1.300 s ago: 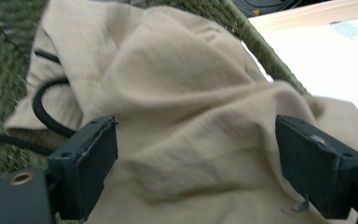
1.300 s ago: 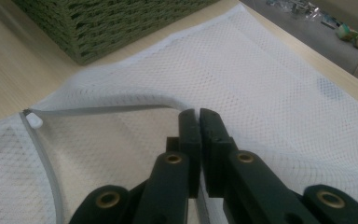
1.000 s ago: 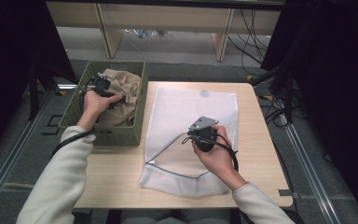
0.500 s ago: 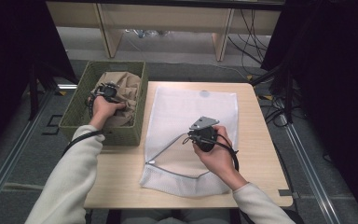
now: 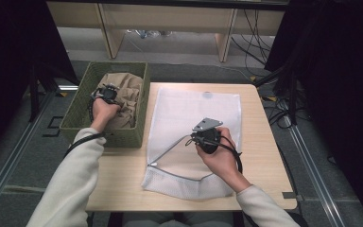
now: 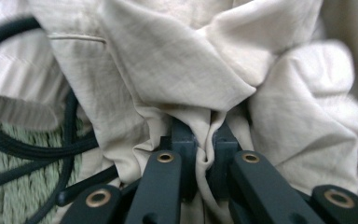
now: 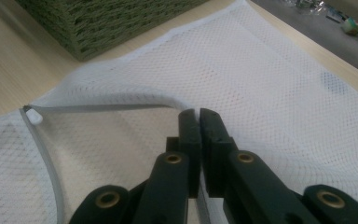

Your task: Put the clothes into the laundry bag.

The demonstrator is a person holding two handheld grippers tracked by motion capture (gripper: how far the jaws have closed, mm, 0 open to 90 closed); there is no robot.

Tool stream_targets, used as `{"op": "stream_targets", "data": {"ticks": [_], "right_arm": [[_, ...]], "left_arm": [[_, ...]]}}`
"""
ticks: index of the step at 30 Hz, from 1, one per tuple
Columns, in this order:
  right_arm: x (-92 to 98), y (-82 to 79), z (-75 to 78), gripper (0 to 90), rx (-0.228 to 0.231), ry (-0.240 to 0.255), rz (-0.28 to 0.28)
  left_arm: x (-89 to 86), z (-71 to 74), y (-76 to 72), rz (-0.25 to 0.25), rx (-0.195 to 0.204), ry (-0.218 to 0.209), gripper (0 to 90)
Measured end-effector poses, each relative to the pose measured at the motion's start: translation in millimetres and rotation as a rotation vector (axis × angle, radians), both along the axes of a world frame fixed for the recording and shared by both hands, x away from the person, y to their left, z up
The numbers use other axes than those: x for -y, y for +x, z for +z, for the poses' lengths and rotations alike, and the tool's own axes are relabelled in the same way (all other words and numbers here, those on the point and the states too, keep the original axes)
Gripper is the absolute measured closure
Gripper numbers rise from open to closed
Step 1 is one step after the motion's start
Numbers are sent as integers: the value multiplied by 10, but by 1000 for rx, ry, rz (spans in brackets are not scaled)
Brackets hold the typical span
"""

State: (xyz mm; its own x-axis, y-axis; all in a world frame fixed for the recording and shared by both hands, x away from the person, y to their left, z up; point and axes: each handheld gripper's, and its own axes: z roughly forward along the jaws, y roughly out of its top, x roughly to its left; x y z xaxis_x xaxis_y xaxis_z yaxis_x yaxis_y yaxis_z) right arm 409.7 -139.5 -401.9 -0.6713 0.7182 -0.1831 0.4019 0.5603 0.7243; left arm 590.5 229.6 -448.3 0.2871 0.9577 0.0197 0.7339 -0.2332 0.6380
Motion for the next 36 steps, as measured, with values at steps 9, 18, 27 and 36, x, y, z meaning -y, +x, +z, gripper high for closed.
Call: {"op": "stream_targets", "data": {"ticks": [9, 18, 27, 36], "right_arm": [[12, 21, -12, 891, 6, 1, 6], [13, 7, -13, 892, 1, 9, -15], [21, 4, -4, 892, 1, 13, -22], [30, 16, -9, 892, 12, 9, -12]], "left_arm": [[-104, 253, -206, -55, 313, -192, 850], [-208, 361, -362, -43, 532, -326, 852], [-200, 489, -509, -64, 659, -366, 852], [-224, 742, -621, -78, 763, -374, 854]]}}
